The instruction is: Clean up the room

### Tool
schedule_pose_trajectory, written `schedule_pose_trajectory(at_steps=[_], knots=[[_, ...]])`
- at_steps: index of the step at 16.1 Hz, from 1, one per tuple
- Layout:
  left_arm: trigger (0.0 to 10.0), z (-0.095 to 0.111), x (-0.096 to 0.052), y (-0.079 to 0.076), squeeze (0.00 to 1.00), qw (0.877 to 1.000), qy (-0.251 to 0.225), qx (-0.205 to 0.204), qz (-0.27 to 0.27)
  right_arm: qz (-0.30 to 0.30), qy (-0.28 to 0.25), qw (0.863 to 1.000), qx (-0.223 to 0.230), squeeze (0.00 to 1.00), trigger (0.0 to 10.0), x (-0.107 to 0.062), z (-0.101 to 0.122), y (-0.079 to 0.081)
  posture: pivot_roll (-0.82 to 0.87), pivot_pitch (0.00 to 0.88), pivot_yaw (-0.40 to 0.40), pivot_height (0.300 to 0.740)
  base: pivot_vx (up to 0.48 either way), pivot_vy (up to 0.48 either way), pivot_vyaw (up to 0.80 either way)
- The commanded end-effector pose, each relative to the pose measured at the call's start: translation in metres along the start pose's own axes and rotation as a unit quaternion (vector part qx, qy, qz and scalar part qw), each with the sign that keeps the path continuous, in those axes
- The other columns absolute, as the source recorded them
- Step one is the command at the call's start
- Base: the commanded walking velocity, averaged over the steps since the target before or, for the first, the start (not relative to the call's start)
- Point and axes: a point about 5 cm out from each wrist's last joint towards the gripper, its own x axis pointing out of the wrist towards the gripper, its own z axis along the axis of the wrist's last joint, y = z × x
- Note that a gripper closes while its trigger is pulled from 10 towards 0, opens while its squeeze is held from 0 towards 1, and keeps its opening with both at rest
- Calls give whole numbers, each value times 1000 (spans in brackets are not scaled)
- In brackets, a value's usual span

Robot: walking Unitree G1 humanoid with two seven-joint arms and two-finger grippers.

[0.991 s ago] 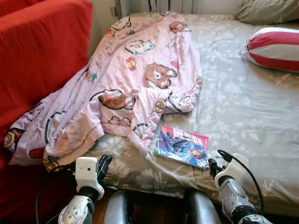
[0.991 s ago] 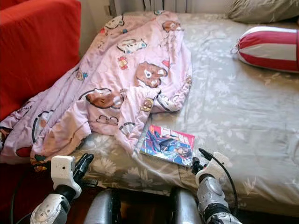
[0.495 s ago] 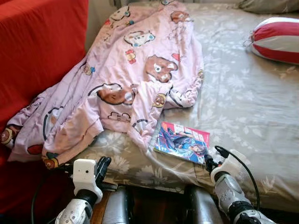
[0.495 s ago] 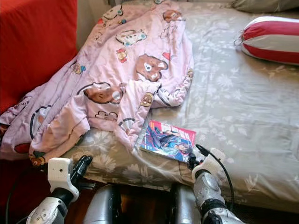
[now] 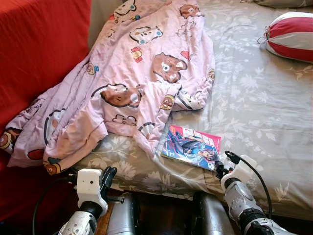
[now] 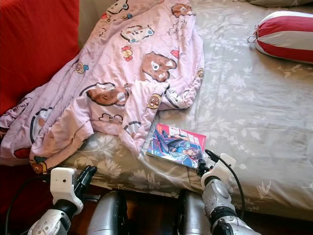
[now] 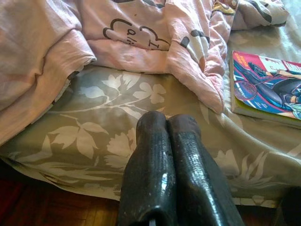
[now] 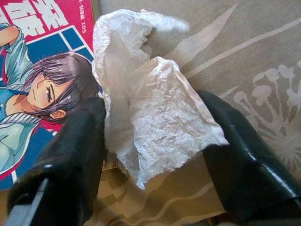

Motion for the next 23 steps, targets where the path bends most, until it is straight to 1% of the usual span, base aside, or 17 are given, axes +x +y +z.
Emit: schedule_pose_trajectory(at_steps=[1,2,3,4,7,10,20,23], knots=[[10000,-2,-5,3,0,1000,12,1,6,-11,17,1000,2,0,980,-2,-10,-5,185,228,56,595,0,0,0],[10000,-2,-5,3,0,1000,13,5,5,-12,17,1000,3,0,549,-2,-10,-5,185,228,56,595,0,0,0],[10000,-2,-5,3,0,1000,13,11,2,-12,18,1000,3,0,1216,-2,-10,-5,185,226,56,595,0,0,0],[10000,-2,-5,3,0,1000,13,10,2,-11,18,1000,3,0,1137,-2,-10,-5,185,226,56,595,0,0,0],[10000,-3,-5,1,0,1000,15,17,-1,-9,19,1000,-3,0,0,-2,-11,-3,190,224,54,595,0,0,0],[10000,-4,-6,-1,0,999,18,28,-9,-9,21,1000,-6,0,0,-3,-13,-3,190,228,56,595,0,0,0],[10000,-8,-6,0,0,999,25,31,-5,-6,24,1000,-16,0,0,-4,-16,-3,194,219,57,595,0,0,0],[10000,-9,-6,-1,0,999,26,30,-6,-1,21,1000,-21,0,0,-3,-15,-1,192,214,56,595,0,0,0]])
